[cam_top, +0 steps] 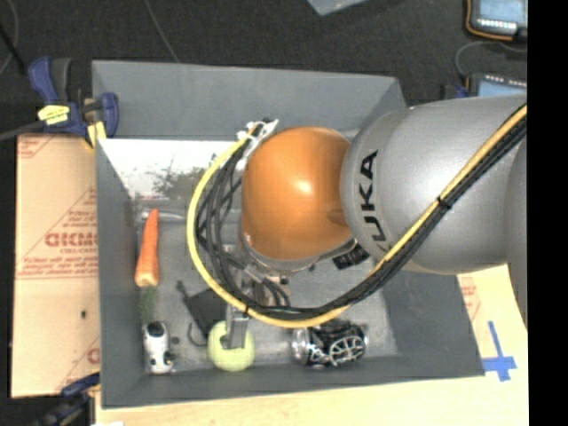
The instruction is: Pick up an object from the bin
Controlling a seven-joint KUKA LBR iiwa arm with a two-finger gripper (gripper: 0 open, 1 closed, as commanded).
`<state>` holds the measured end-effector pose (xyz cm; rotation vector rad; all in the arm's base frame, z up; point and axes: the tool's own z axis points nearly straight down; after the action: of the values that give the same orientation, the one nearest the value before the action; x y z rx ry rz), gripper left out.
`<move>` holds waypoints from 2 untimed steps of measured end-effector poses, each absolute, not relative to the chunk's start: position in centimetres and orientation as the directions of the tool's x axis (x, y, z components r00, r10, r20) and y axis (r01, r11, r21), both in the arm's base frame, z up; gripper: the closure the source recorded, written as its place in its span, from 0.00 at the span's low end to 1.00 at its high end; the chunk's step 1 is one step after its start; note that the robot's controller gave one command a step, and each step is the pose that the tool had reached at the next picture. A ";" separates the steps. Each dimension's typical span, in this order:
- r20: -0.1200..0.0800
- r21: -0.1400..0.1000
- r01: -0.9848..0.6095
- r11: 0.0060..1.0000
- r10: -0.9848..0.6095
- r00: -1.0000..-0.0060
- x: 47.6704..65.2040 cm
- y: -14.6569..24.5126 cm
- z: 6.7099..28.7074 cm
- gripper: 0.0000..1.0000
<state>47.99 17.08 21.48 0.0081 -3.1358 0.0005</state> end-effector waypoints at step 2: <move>-0.004 0.003 0.081 0.997 0.081 -0.997 48.8 16.4 17.8 0.00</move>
Offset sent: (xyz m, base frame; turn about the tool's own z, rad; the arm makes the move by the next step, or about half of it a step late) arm 0.0192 -0.0192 -0.1367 0.2825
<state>48.84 16.45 17.84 -0.1279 -3.1435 -0.0041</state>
